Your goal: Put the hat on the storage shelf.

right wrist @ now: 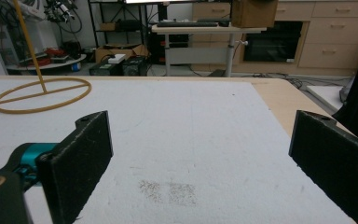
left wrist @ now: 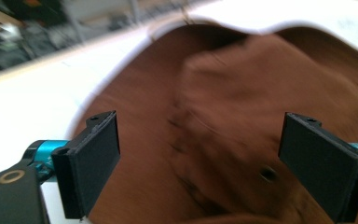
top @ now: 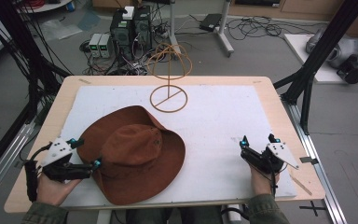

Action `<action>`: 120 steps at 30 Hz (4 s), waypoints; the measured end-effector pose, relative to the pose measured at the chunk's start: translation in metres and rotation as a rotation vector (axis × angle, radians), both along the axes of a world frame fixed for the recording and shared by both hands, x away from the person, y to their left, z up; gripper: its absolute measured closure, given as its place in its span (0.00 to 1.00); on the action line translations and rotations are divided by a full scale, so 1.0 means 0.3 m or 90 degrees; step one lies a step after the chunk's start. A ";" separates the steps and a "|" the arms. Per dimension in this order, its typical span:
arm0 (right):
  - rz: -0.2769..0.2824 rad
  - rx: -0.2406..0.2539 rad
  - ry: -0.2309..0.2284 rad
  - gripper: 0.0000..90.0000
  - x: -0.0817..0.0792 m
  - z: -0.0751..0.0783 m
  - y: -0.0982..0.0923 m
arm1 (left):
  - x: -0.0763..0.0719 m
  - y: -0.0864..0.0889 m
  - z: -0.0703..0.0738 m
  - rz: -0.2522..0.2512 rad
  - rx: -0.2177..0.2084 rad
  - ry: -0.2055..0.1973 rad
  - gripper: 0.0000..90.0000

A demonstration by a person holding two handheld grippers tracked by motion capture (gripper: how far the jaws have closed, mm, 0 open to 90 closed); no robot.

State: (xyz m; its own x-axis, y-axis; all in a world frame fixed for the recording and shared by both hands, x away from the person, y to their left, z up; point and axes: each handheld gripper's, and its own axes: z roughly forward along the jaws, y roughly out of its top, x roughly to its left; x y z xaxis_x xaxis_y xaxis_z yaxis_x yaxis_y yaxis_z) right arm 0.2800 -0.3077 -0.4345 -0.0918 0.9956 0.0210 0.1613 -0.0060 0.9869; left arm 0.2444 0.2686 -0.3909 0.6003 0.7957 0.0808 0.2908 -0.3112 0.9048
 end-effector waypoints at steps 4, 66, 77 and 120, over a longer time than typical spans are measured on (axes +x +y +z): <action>0.001 -0.002 0.002 0.06 0.001 -0.002 -0.001 | 0.007 -0.028 -0.020 -0.031 0.047 0.059 0.15; -0.001 -0.013 0.026 0.06 0.015 -0.020 0.000 | 0.015 -0.022 -0.033 -0.104 -0.068 0.053 0.98; -0.001 -0.017 0.026 0.06 0.017 -0.022 -0.002 | 0.041 0.011 0.059 -0.089 -0.222 -0.044 0.98; 0.012 0.010 0.048 0.06 0.045 -0.041 -0.013 | 0.614 -0.341 0.546 -0.106 -0.251 -0.163 0.98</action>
State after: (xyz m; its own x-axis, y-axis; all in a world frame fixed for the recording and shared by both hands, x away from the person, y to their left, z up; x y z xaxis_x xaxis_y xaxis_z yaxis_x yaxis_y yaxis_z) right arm 0.2937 -0.3116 -0.4468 -0.1083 0.9931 0.0443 0.2349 -0.0177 0.9719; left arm 0.4287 0.1662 -0.2270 0.7223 0.6900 -0.0458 0.0194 0.0460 0.9988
